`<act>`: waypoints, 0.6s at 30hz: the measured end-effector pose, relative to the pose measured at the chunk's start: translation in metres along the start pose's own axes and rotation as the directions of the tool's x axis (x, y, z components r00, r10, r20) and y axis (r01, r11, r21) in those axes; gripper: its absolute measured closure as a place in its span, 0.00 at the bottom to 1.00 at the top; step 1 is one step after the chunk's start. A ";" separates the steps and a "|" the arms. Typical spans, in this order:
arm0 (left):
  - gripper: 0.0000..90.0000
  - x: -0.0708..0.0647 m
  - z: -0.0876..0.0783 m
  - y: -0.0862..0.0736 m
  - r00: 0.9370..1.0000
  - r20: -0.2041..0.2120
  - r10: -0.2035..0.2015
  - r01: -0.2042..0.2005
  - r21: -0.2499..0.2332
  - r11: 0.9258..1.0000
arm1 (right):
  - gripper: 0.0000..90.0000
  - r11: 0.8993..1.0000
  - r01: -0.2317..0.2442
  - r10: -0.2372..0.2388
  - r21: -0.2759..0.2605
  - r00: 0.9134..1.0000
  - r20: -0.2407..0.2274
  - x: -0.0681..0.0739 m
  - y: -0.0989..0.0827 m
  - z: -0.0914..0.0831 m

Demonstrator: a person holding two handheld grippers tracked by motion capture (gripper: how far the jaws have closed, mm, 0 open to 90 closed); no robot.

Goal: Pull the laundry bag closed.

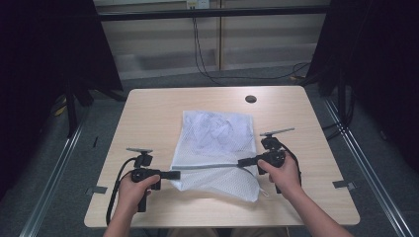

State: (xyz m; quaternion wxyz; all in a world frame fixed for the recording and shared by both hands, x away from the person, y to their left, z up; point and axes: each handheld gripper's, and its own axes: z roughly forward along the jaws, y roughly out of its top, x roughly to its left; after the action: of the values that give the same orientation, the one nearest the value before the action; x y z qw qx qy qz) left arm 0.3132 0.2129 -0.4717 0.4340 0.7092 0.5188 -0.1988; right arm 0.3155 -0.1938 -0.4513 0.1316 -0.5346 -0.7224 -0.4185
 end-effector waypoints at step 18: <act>0.98 0.001 -0.001 0.000 1.000 0.002 0.002 -0.002 0.004 1.000 | 0.97 1.000 -0.020 0.021 -0.023 0.999 0.026 -0.014 -0.007 -0.017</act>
State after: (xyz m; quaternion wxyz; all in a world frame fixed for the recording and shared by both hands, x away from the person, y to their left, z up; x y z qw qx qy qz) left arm 0.3131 0.2137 -0.4719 0.4335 0.7103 0.5172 -0.2002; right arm 0.3108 -0.2164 -0.4532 0.1203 -0.5487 -0.7139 -0.4181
